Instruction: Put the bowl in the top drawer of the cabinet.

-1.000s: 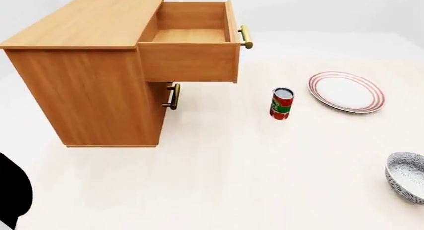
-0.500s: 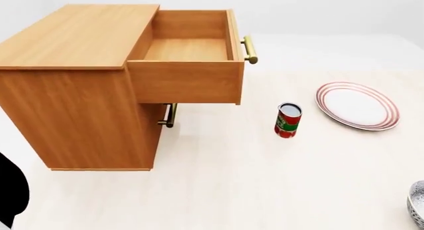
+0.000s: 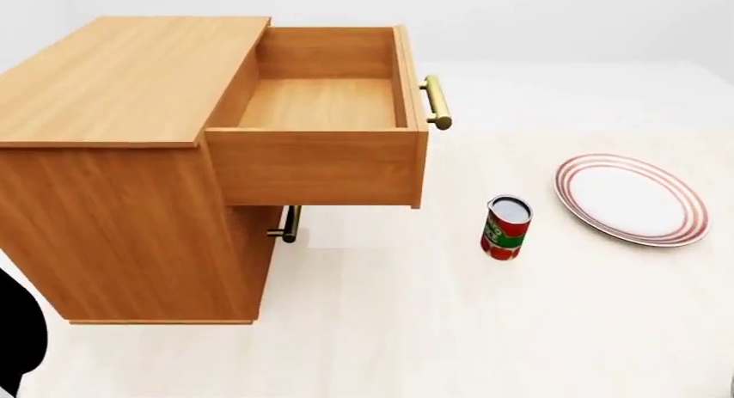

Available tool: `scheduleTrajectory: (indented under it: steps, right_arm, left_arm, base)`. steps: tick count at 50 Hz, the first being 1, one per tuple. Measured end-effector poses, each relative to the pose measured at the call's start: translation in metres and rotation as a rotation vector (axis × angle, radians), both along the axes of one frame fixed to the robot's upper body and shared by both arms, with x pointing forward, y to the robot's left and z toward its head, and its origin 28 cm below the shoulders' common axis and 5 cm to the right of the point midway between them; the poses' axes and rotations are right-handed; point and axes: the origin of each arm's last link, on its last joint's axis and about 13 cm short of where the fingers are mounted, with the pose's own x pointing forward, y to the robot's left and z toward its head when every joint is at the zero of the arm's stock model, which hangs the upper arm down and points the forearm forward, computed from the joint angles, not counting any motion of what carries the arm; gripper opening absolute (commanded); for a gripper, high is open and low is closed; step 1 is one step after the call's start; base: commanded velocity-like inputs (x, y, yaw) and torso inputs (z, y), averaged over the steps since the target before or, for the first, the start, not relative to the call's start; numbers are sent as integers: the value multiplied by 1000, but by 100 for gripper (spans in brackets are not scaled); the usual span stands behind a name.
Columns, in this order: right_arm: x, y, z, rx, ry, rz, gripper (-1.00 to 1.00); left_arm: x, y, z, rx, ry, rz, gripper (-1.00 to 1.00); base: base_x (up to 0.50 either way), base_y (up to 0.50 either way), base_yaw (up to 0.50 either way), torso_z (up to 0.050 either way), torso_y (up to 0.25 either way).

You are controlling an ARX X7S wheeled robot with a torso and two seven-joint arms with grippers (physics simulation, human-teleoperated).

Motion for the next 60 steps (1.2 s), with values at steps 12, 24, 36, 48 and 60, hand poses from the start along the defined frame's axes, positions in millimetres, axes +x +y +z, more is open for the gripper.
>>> scheduleTrajectory:
  steps: [12, 24, 36, 48, 60]
  right_arm:
    - [-10, -21, 5, -51, 127, -72, 100]
    - [-21, -45, 1, -185, 308, -131, 100]
    - [-35, -70, -14, -329, 519, -207, 100]
    - [-53, -92, -35, -417, 732, -252, 100]
    - [-66, -116, -62, -451, 895, -291, 100]
  left_arm:
    - [0, 0, 1, -5, -5, -9, 100]
    - [2, 0, 1, -12, -8, -16, 100]
    - [2, -1, 1, -16, -10, -19, 100]
    - [2, 0, 0, -19, -12, -16, 100]
    - [3, 0, 0, -24, -10, -17, 100]
  base:
    - [0, 0, 0, 0, 0]
    - [0, 0, 0, 0, 0]
    - [0, 0, 0, 0, 0]
    - [0, 0, 0, 0, 0]
    - [0, 0, 0, 0, 0]
